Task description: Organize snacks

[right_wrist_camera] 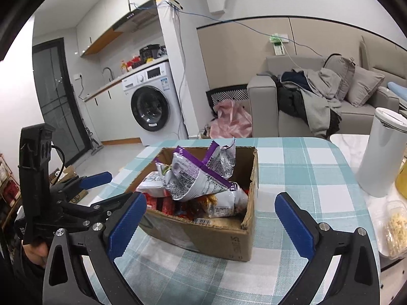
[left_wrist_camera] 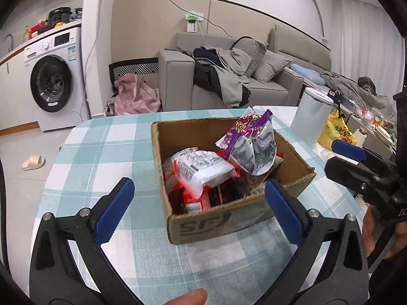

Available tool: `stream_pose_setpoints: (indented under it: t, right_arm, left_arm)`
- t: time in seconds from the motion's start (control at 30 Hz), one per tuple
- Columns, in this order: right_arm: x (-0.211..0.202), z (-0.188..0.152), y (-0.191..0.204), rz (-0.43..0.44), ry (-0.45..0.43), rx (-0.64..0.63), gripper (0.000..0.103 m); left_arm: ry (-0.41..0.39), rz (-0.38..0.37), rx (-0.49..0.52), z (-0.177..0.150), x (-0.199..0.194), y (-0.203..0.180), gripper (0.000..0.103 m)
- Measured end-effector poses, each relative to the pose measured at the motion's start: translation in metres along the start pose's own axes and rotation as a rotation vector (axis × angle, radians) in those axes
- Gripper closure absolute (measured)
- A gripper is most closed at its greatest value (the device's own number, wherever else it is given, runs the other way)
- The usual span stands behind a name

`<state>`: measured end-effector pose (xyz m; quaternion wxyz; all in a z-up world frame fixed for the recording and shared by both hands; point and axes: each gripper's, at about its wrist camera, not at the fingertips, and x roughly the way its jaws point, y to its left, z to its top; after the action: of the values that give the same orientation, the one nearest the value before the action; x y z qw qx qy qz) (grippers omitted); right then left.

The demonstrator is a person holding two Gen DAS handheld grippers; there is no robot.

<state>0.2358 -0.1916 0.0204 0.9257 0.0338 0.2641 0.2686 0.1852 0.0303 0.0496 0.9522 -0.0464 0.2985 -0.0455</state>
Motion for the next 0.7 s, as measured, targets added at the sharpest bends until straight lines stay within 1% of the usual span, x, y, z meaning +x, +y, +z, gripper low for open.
stream_pose_setpoints:
  t: [0.13,0.33,0.43,0.57,0.7]
  right_arm:
    - [-0.006,-0.011,0.004,0.029,-0.033,-0.020,0.000]
    - [-0.011,-0.031,0.013,0.013,-0.081,-0.086,0.000]
    - [-0.013,-0.042,0.013,0.009,-0.084,-0.081,0.000]
    - [-0.018,-0.055,0.013,0.019,-0.115,-0.093,0.000]
    - [-0.023,-0.063,0.015,0.010,-0.136,-0.121,0.000]
  left_arm:
    - [-0.005,-0.007,-0.018,-0.011,-0.010,0.002,0.001]
    - [-0.046,0.012,-0.023,-0.033,-0.023,0.004,0.001]
    - [-0.058,0.022,-0.014,-0.044,-0.028,0.006,0.001]
    - [-0.093,0.048,0.007,-0.057,-0.033,0.006,0.001]
    - [-0.127,0.051,0.011,-0.068,-0.038,0.006,0.001]
